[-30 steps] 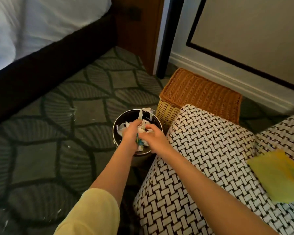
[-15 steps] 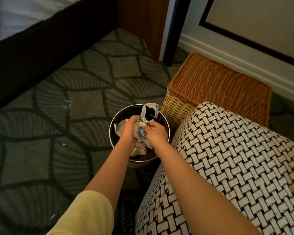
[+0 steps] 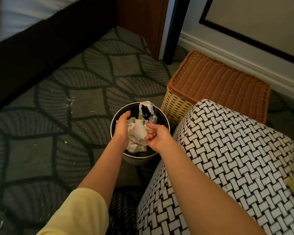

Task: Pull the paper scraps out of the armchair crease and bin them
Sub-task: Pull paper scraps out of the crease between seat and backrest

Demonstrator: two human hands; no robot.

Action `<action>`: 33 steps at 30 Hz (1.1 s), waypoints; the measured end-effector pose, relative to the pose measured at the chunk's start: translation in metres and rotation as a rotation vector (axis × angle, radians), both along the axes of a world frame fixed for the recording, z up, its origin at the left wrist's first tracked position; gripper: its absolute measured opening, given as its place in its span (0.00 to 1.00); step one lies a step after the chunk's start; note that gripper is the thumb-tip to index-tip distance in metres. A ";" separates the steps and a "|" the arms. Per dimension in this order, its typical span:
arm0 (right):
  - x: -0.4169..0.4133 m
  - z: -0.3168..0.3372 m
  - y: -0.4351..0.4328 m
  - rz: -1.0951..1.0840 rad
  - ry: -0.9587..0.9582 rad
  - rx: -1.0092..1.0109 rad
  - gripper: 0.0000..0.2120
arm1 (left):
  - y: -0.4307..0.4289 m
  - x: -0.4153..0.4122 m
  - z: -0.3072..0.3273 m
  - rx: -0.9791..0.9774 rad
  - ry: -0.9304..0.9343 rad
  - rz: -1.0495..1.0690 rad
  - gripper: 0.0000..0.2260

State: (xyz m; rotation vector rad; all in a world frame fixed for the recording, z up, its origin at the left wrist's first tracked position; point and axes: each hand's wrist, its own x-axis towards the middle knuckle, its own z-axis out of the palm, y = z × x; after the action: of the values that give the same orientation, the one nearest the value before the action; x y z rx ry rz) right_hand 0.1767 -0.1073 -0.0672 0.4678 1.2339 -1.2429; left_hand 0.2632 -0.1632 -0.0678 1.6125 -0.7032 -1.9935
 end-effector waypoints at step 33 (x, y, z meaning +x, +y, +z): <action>-0.125 0.206 0.333 -0.027 0.976 0.039 0.08 | 0.287 -0.150 0.193 -0.690 -0.012 -1.039 0.09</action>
State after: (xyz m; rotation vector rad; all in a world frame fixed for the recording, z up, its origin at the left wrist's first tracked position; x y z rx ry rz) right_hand 0.0516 0.2261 0.1389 -0.1473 2.0614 -1.5260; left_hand 0.1133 0.1236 0.1254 0.8636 -2.2571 -1.9160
